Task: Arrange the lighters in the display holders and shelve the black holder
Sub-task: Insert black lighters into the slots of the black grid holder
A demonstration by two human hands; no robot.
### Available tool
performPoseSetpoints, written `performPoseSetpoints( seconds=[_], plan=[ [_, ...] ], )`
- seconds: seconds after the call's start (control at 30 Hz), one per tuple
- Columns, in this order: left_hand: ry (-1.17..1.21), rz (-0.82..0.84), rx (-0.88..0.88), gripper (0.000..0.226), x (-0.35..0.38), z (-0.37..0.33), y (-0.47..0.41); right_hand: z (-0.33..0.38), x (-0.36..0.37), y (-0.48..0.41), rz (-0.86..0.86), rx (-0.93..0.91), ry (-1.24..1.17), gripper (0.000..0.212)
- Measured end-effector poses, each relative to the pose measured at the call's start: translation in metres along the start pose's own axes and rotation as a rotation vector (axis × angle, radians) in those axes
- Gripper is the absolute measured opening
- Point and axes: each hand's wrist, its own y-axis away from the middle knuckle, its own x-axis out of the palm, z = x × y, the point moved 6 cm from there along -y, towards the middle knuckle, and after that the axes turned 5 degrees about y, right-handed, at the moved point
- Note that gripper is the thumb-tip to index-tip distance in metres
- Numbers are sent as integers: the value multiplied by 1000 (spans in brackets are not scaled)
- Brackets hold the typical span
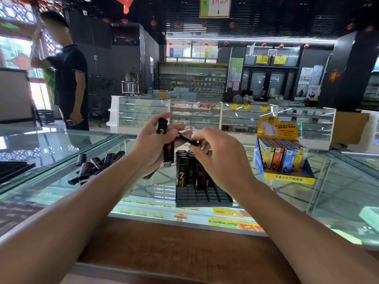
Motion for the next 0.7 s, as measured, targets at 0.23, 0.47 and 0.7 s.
performPoseSetpoints(
  seconds=[0.23,0.47,0.7],
  plan=[
    [-407,7,146,53,-7,-2,-3,-30,-14,-3,-192,213,-304,13],
    [-512,-78,107,36,-18,0,-6,-25,-18,-3,-69,217,-476,18],
    [-409,-120,57,63,-24,3,-11,-16,-21,-5,-4,119,-429,15]
  ],
)
